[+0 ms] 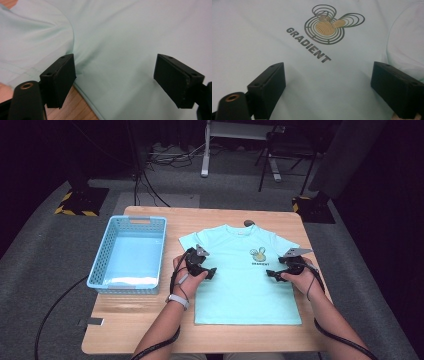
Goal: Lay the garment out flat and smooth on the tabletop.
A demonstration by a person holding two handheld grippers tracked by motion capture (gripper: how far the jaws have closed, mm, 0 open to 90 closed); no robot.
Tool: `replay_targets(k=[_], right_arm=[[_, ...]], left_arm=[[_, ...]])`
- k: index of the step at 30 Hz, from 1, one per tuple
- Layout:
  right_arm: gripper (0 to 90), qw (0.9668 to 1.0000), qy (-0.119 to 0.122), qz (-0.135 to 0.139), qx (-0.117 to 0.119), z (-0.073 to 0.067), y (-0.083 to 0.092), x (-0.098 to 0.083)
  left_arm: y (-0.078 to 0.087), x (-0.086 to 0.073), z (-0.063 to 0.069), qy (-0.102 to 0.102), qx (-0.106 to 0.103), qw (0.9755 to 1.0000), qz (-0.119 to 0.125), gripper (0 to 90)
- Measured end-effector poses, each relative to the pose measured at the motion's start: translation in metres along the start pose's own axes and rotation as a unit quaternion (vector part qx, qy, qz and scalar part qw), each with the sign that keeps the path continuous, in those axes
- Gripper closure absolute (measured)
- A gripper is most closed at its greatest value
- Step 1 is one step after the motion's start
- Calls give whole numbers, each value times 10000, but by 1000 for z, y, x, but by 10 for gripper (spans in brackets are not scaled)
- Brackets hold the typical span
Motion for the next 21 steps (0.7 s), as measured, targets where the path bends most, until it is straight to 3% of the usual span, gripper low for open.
replay_targets(k=[8,21], right_arm=[[139,9998,177,18,42,-14,21,11],[133,9992,372,161,-37,-29,57,29]], left_arm=[[35,11,13,-241,62,9995,171,165],[73,16,29,-304,2,9992,243,159]])
Point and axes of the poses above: each handheld gripper's, and its own axes: y roughly backward along the jaws, x roughly out of its top, z roughly to its right, the point moved 2 cm from there along -y, roughly forward along the jaws, and after that the axes turned 9 degrees about z, right-handed, at the moved point
